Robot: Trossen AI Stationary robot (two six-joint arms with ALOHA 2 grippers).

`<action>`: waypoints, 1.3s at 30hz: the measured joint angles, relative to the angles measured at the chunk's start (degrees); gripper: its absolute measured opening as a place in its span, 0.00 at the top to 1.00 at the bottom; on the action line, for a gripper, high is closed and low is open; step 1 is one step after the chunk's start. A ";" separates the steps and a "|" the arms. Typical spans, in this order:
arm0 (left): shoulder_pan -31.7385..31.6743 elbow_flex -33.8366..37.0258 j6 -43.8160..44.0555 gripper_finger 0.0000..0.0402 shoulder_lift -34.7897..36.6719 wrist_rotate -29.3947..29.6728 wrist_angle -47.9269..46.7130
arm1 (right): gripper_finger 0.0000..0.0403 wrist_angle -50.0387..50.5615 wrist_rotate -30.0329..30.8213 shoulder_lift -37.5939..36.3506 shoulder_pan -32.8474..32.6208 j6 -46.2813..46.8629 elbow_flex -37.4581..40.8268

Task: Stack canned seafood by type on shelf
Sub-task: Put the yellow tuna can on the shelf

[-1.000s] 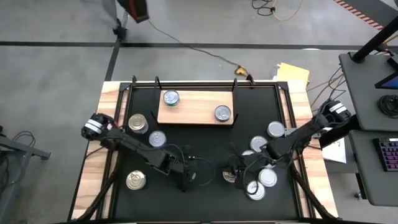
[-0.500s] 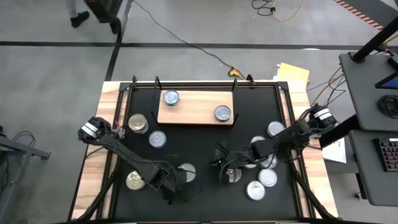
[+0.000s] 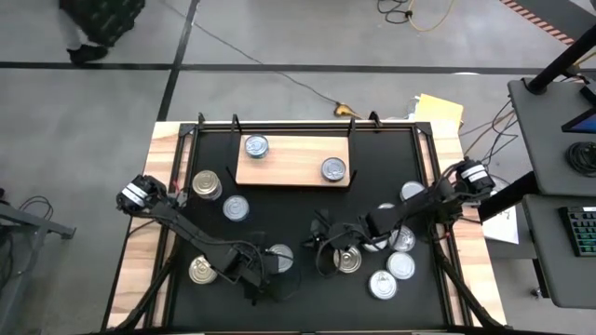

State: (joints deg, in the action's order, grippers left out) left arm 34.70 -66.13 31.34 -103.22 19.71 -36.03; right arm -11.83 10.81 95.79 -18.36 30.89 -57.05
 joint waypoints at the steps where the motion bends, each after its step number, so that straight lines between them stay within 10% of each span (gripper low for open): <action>1: 0.05 0.51 0.23 1.00 0.04 0.18 0.75 | 0.97 0.08 -1.65 0.00 0.31 0.78 0.06; 23: 1.62 4.20 1.16 1.00 0.20 2.90 7.43 | 0.96 -1.76 -11.17 9.01 3.14 11.49 -2.95; 39: 2.75 5.34 1.76 1.00 -0.61 4.12 9.31 | 0.46 -2.30 -12.74 11.02 3.58 3.15 -8.29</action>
State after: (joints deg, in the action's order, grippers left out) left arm 37.45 -60.80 33.10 -103.83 23.83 -26.72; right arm -14.14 -1.93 106.80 -14.78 34.05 -65.34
